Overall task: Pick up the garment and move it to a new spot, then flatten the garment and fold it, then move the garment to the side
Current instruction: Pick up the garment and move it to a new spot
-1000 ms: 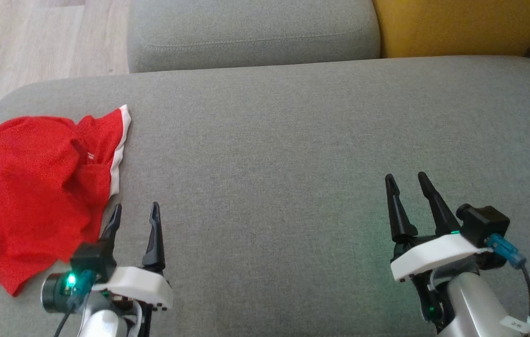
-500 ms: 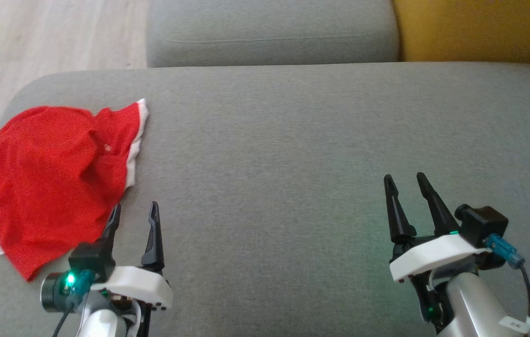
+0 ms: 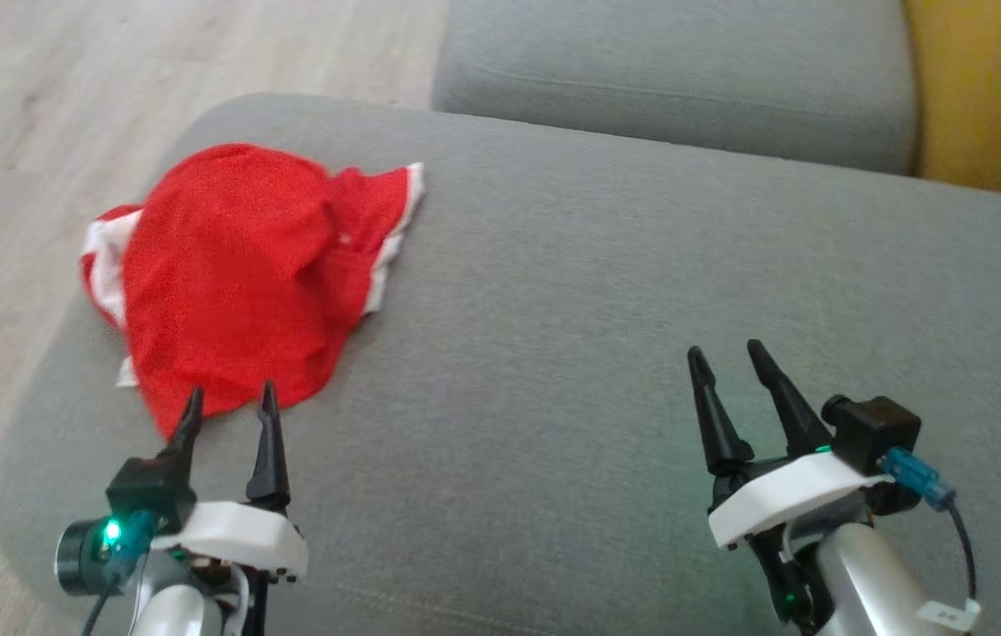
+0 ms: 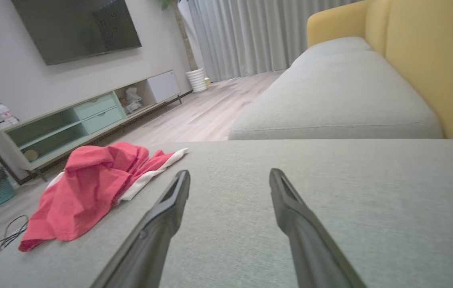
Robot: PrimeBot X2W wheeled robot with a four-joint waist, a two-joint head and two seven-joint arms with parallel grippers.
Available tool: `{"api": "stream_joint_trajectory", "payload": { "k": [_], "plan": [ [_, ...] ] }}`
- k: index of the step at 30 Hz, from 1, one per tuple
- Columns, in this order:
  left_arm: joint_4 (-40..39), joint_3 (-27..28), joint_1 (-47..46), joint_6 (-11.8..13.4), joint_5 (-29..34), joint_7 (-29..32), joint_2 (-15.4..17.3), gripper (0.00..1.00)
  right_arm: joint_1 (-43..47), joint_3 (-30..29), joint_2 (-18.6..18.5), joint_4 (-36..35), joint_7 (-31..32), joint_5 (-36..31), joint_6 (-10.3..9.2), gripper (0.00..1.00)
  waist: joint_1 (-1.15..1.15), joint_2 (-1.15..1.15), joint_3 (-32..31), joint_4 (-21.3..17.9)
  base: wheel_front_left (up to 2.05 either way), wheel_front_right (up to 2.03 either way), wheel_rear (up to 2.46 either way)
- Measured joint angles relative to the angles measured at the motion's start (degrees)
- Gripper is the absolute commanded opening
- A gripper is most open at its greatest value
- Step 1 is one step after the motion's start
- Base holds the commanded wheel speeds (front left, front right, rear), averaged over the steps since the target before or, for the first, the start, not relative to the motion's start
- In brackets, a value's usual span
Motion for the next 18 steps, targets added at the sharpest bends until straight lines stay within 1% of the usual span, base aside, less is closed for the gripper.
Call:
{"api": "stream_joint_trajectory", "payload": {
  "k": [12, 15, 18],
  "plan": [
    [-0.6, 1.6, 0.6, -0.2, 0.5, 0.0, 0.0, 1.00, 0.2, 3.5, 0.0, 1.8, -0.2, 2.4, 0.00, 1.00, 0.00, 0.00, -0.9, 10.0, 0.00, 0.00, 0.00],
    [-0.9, 2.4, 1.2, -0.2, 0.5, 0.0, 0.0, 1.00, 0.1, 4.7, 0.0, 2.1, -0.3, 2.9, 0.00, 1.00, 0.00, 0.00, -0.8, 11.6, 0.00, 0.00, 0.00],
    [-1.3, 3.0, 2.0, -0.2, 0.5, 0.0, 0.1, 1.00, -0.1, 5.4, 0.0, 2.6, -0.3, 3.2, 0.00, 1.00, 0.00, 0.00, -0.3, 12.1, 0.00, 0.00, 0.00]
  ]
}}
